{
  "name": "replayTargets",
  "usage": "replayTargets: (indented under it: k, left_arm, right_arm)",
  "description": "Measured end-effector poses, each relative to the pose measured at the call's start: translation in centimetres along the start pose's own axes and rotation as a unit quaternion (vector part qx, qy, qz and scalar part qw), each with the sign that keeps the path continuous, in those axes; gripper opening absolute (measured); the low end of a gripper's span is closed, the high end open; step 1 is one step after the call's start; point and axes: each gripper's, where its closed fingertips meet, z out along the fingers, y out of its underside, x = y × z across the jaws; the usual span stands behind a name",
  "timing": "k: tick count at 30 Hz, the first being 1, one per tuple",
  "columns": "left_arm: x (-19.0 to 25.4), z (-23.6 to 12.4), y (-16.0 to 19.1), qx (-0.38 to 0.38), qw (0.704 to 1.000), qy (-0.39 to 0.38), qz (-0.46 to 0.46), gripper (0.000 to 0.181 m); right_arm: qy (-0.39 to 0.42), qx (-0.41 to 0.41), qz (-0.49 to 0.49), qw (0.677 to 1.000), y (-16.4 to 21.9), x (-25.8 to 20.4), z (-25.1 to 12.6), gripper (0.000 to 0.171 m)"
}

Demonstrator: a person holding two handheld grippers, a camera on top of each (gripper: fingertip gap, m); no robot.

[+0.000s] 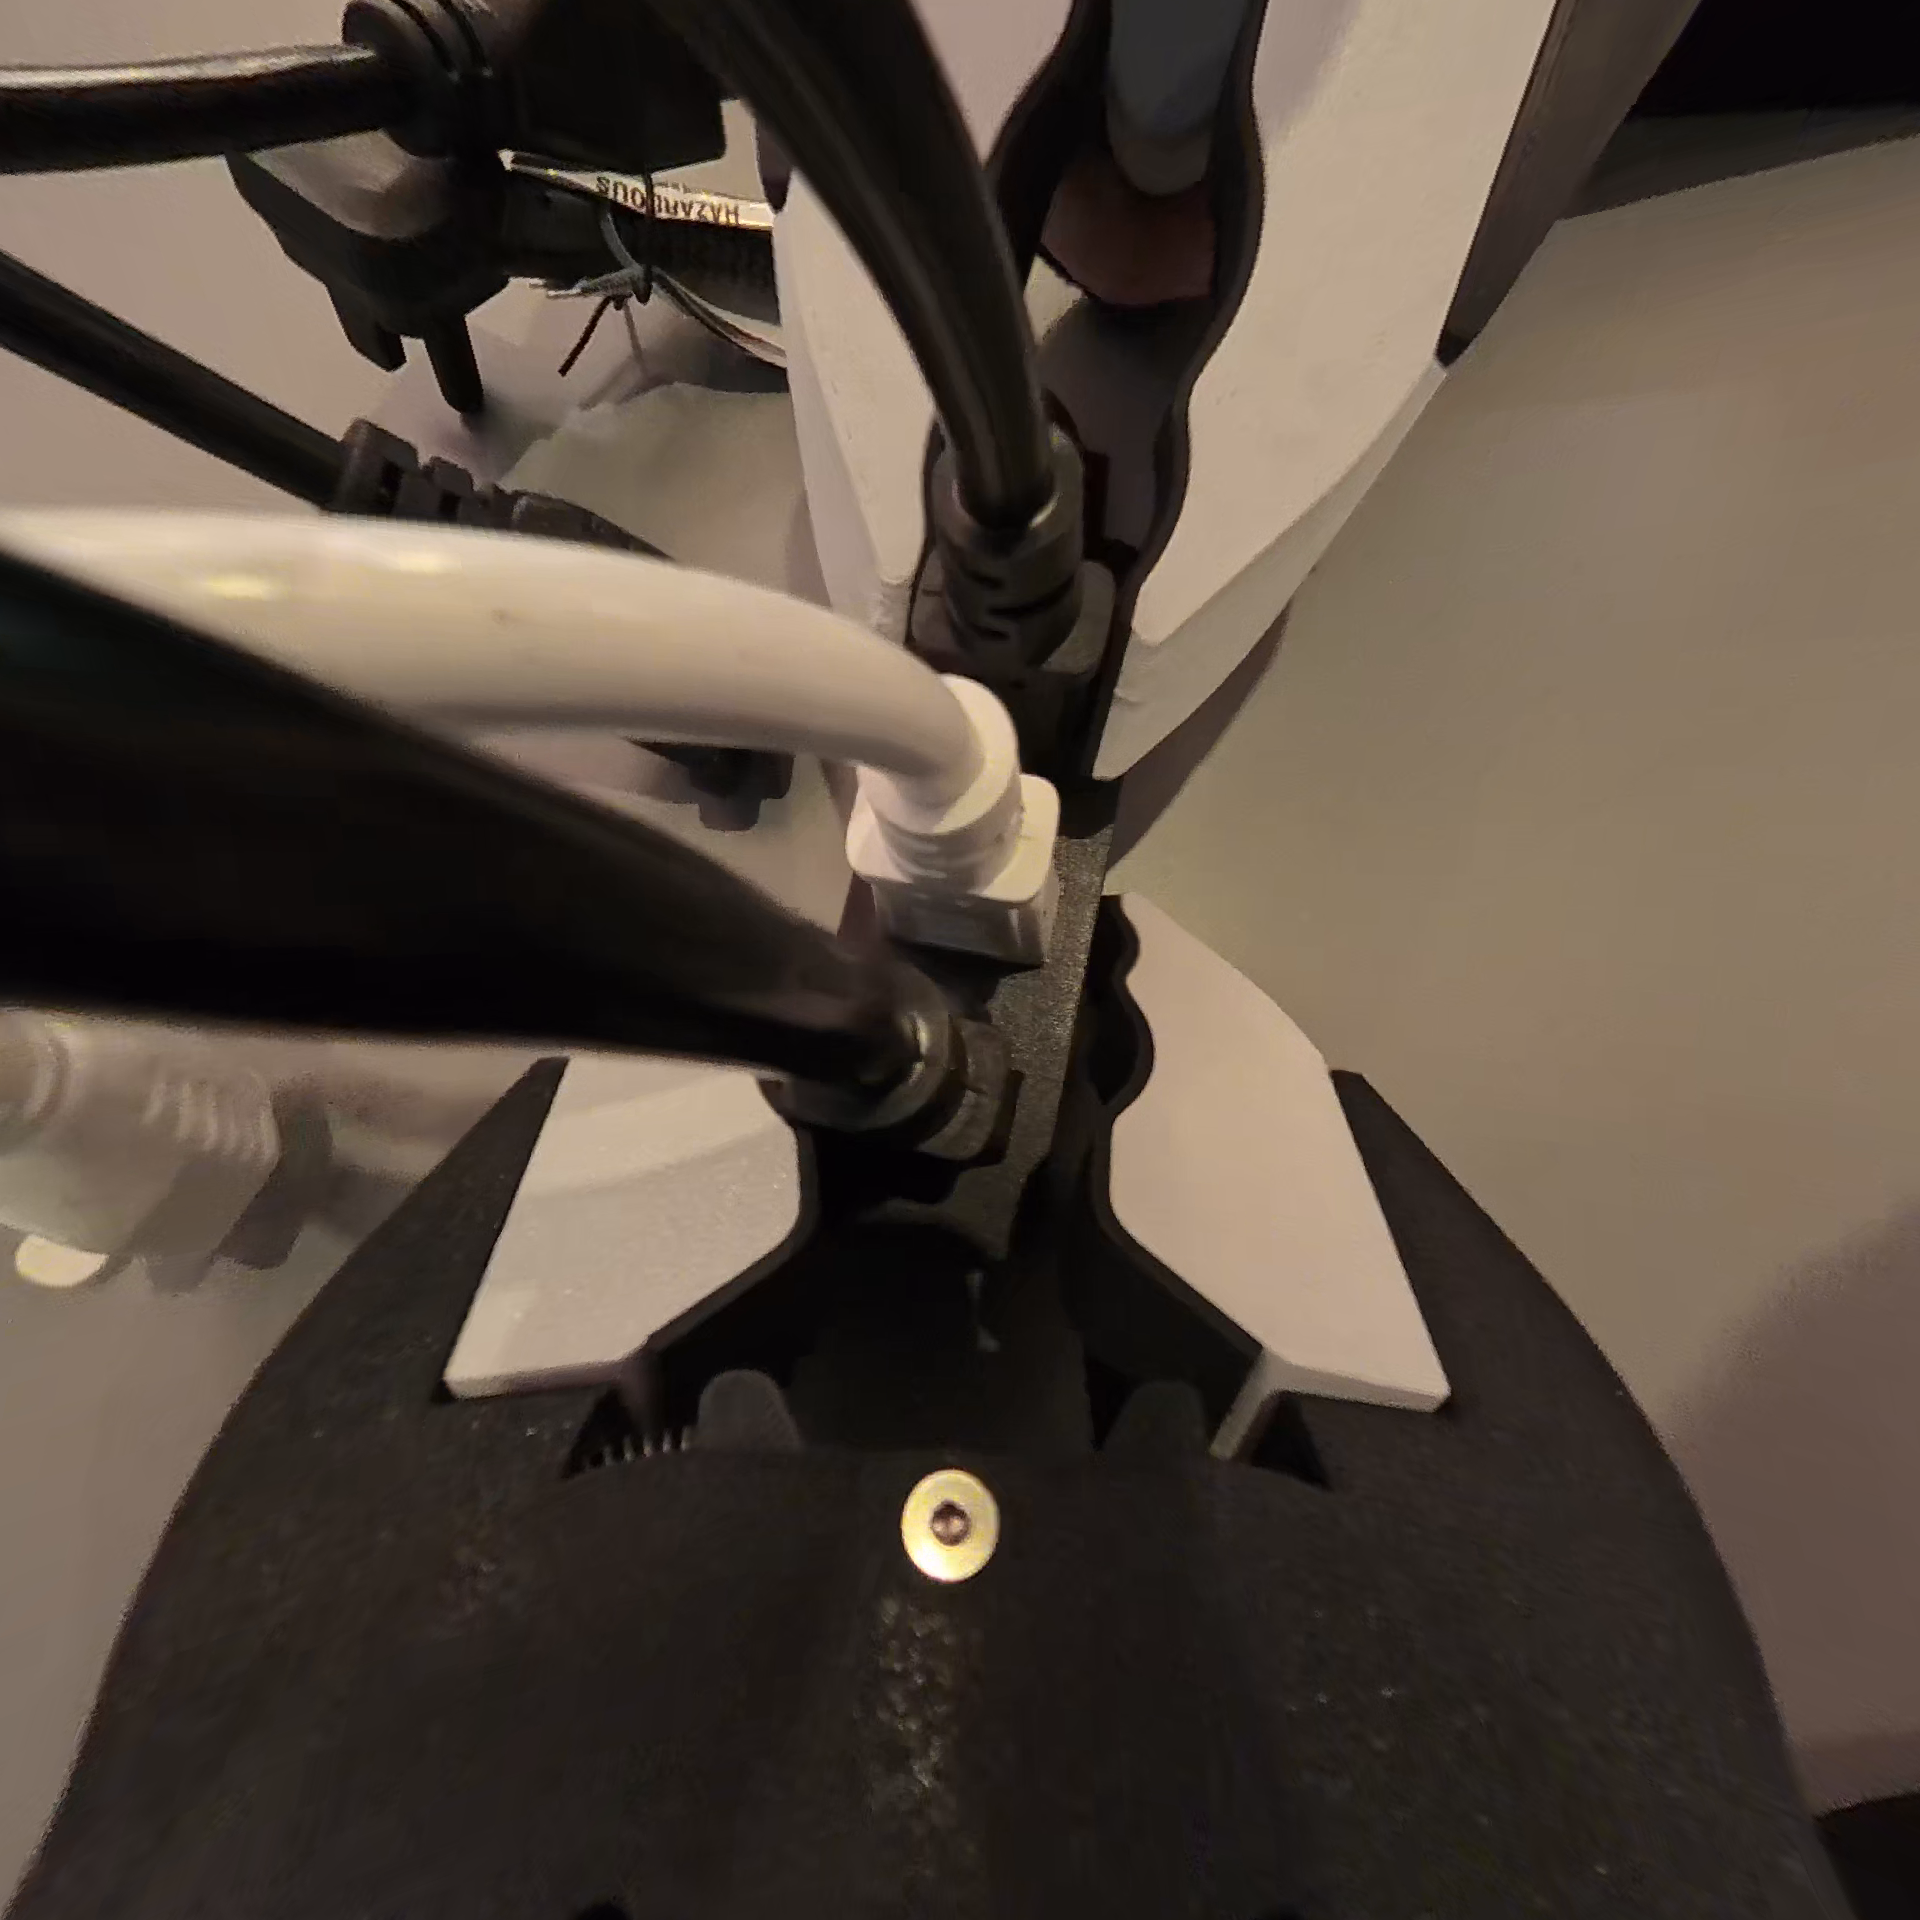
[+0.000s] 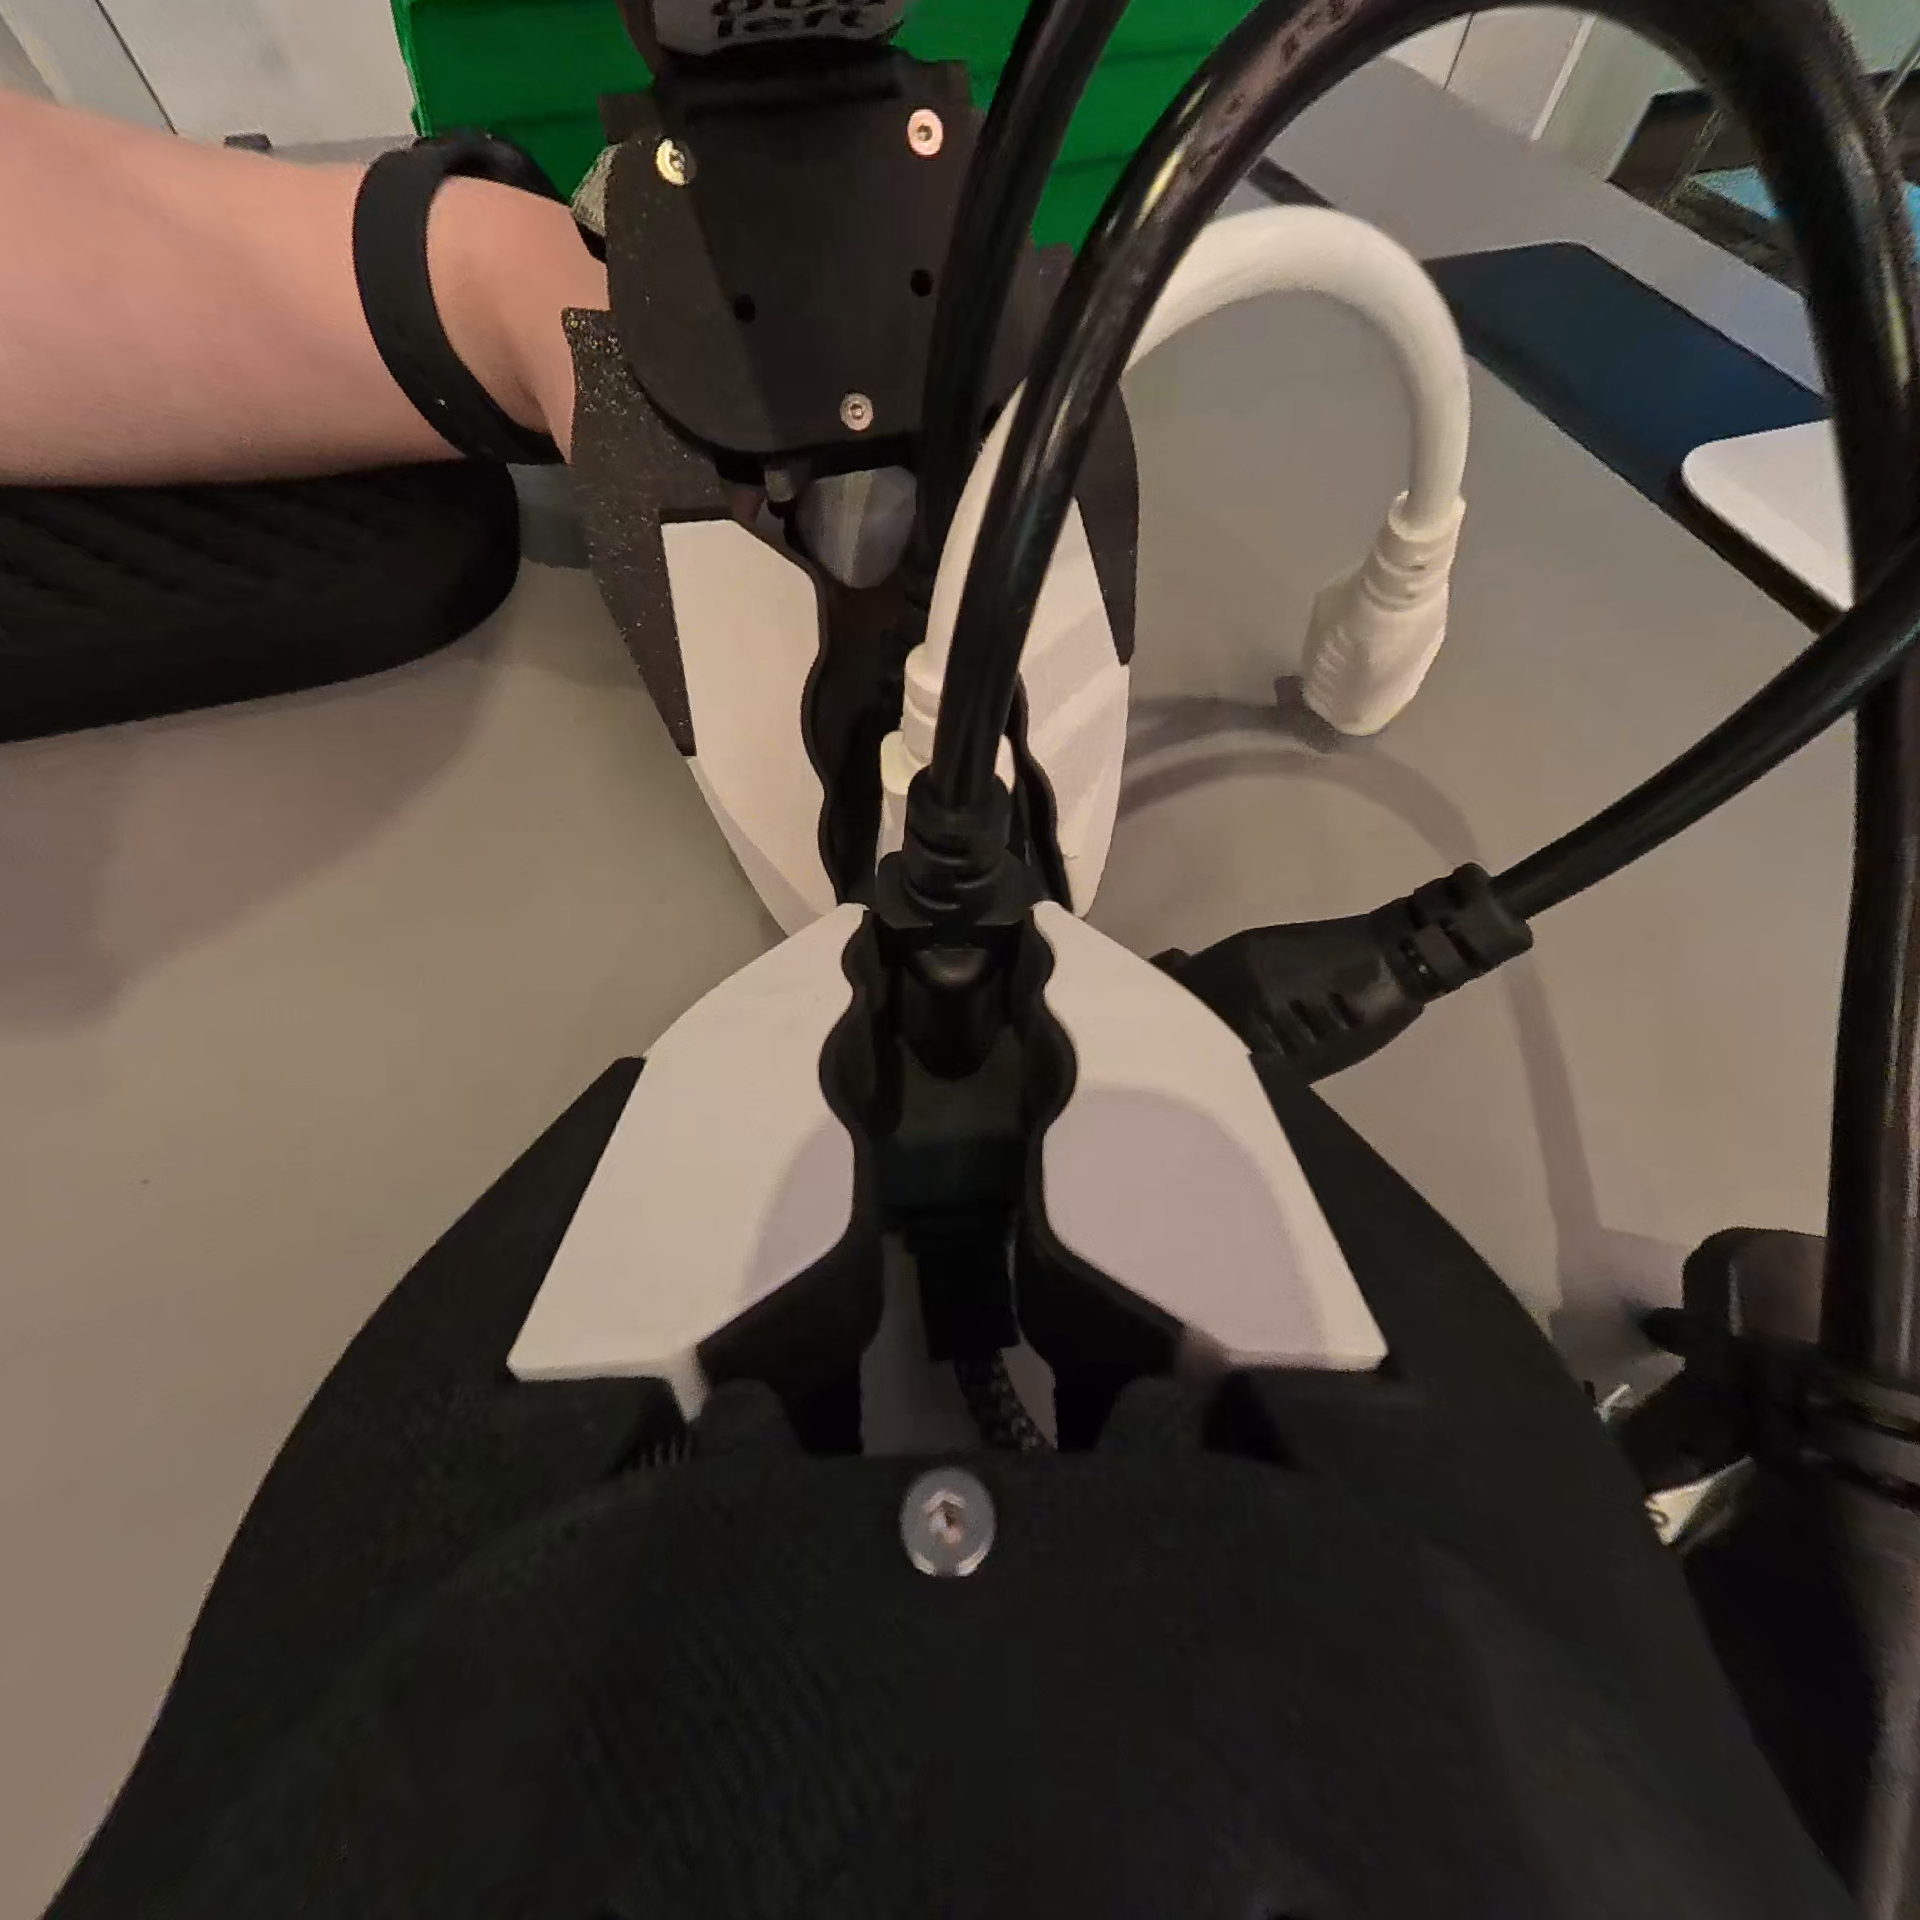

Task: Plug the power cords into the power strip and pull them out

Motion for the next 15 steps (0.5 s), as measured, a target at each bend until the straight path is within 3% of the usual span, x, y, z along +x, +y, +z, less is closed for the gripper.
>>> replayTargets:
  k: [3,15]
  left_arm:
    - [0.4,0.2,-0.3,0.01,1.0,0.012,0.008,0.066]
    - [1.2,-0.7,-2.3,0.039,0.999,0.024,0.0,0.067]
  right_arm:
    - [0.011,-0.029,-0.017,0.999,0.7,0.0,0.3,0.03]
    - [0.001,-0.032,0.013,0.999,0.9,-0.1,0.3,0.028]
